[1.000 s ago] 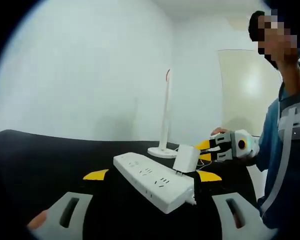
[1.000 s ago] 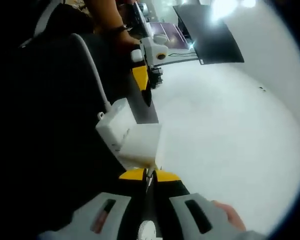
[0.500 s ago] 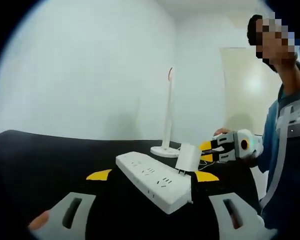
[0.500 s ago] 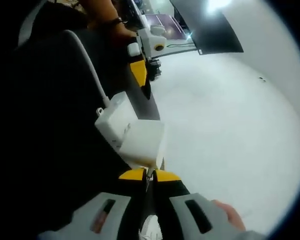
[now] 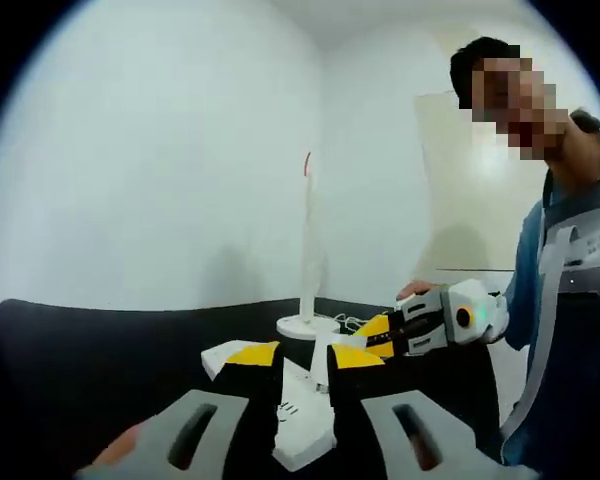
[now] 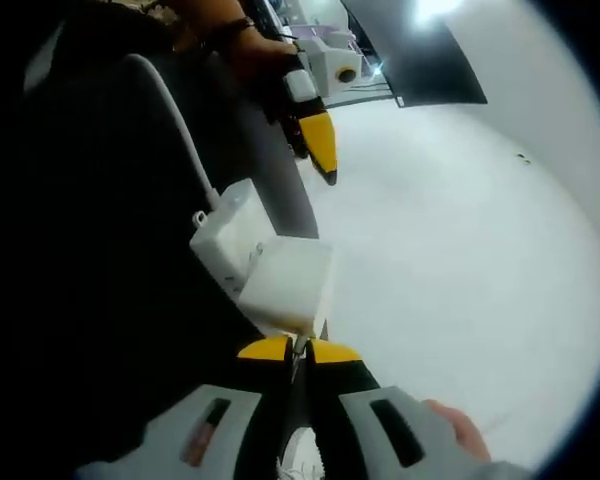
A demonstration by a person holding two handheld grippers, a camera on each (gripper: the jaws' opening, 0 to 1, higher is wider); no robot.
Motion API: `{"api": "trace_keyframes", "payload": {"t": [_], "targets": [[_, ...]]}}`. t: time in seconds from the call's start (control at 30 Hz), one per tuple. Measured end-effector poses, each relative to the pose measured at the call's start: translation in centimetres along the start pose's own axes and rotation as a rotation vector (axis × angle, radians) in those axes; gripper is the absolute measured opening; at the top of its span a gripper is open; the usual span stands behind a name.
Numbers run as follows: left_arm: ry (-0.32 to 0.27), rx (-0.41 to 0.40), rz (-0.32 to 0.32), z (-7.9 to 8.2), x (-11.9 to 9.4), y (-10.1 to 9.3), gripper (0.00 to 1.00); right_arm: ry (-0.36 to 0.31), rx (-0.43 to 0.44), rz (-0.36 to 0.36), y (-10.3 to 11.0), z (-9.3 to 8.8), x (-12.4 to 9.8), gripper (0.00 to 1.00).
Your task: Insert the desk lamp plug into the socket, turn on the power strip switch, turn on the lamp switch, then turn off the lamp switch, turn off the power strip switch, and remove the plug from the socket.
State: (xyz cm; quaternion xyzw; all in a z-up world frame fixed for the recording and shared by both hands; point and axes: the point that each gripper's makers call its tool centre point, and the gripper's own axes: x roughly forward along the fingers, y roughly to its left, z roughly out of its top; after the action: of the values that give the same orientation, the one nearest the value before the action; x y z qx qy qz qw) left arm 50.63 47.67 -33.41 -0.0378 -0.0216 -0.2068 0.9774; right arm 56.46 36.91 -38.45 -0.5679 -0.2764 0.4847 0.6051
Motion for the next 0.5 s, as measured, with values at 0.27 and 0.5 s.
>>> {"api": "trace_keyframes", "payload": {"t": [0.27, 0.5], "targets": [[0.08, 0.026, 0.009, -0.4, 2.1, -0.6, 0.0, 0.015, -0.043, -0.015, 0.1, 0.3, -0.1, 0.08], [0.11, 0.04, -0.007, 0.9, 3.8, -2.1, 0.0, 0.039, -0.088, -0.031, 0.1, 0.8, -0.4, 0.08]]}}
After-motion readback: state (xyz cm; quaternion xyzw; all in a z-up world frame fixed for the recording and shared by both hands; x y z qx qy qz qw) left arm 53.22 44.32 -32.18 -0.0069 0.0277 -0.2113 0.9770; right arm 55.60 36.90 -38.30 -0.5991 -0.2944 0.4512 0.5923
